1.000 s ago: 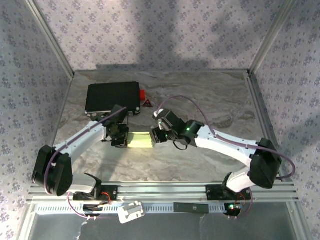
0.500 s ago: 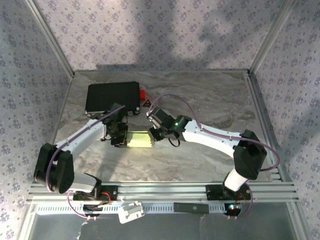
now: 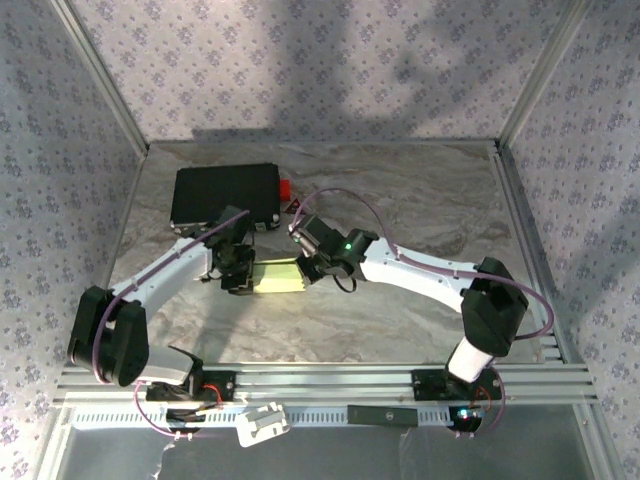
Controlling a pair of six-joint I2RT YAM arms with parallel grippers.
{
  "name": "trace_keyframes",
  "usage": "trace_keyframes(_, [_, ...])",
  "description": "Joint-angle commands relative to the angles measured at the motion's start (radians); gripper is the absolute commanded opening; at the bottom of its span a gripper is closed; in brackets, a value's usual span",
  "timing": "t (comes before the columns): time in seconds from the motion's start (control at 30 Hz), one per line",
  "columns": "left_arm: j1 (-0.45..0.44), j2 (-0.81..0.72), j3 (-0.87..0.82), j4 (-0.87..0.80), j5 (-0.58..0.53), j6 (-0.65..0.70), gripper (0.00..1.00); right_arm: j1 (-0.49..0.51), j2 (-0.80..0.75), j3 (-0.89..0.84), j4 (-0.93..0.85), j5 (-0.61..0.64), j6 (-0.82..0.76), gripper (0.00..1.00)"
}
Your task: Fold the paper box
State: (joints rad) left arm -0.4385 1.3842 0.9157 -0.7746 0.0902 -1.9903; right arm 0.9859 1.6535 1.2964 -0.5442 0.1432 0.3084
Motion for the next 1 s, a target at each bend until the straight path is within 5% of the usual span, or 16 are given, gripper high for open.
trace_keyframes(0.0, [0.004,0.023,0.020,-0.210,-0.025,-0.102,0.54,0.018,0.001,0.045,-0.028,0.025,0.028,0.17])
trace_keyframes(0.33, [0.005,0.031,0.018,-0.199,-0.019,-0.100,0.50,0.037,0.030,0.097,-0.086,0.061,0.049,0.08])
trace_keyframes(0.67, [0.005,0.033,0.028,-0.198,-0.017,-0.092,0.50,0.052,0.044,0.100,-0.115,0.107,0.067,0.15])
trace_keyframes(0.97, [0.004,0.032,0.030,-0.197,-0.011,-0.091,0.49,0.061,0.062,0.127,-0.144,0.112,0.094,0.11])
